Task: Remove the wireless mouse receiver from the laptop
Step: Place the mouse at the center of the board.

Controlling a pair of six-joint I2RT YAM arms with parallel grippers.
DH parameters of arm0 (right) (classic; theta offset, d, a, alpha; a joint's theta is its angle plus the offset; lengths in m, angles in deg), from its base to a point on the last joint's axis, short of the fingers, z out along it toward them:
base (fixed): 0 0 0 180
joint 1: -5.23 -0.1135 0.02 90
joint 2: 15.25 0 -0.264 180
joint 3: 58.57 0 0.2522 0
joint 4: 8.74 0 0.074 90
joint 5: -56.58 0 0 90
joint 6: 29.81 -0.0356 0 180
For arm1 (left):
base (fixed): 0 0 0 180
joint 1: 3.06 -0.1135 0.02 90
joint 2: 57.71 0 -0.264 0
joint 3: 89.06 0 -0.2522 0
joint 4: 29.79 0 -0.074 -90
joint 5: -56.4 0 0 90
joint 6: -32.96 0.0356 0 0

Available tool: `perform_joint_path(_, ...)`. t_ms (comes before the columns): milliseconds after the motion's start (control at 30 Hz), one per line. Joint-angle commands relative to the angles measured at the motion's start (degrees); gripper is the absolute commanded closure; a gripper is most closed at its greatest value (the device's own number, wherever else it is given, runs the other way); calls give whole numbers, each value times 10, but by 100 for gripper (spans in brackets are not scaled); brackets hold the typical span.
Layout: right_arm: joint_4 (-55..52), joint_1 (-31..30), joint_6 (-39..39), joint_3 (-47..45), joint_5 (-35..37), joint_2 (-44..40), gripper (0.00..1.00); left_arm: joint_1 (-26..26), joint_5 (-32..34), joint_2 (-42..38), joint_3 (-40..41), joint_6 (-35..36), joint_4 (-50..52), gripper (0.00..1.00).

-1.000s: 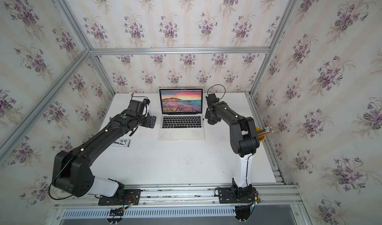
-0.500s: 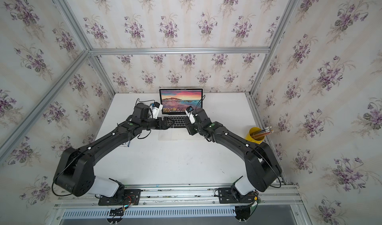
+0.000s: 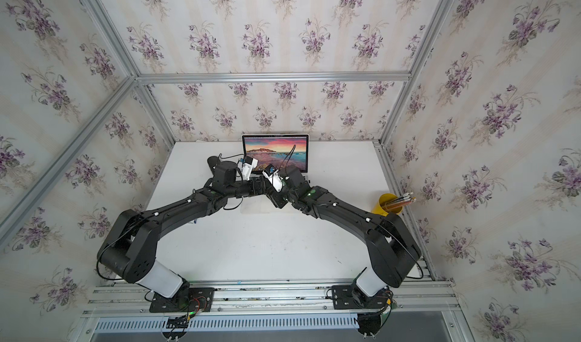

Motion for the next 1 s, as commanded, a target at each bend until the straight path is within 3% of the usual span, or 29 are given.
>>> perform_joint_path(0, 41, -1, 3, 7, -9, 1, 55, 5, -21, 5, 3, -3, -21, 15)
perform_joint_path(167, 45, -1, 7, 10, -7, 1, 55, 9, -35, 12, 6, -9, -23, 39)
perform_joint_path(400, 49, -1, 10, 11, 0, 3, 55, 14, -40, 0, 30, -10, -27, 44)
perform_joint_path(600, 53, -1, 8, 17, -2, 8, 55, 17, -46, -1, 47, -12, -37, 74)
perform_joint_path(767, 53, -2, 6, 24, -5, 11, 55, 20, -55, 11, 47, -15, -47, 87)
perform_joint_path(867, 53, -2, 3, 24, 0, 8, 45, 21, -58, 18, 46, -18, -52, 92)
perform_joint_path(967, 50, -3, -2, 19, 19, -1, 24, 21, -58, 20, 44, -23, -50, 93)
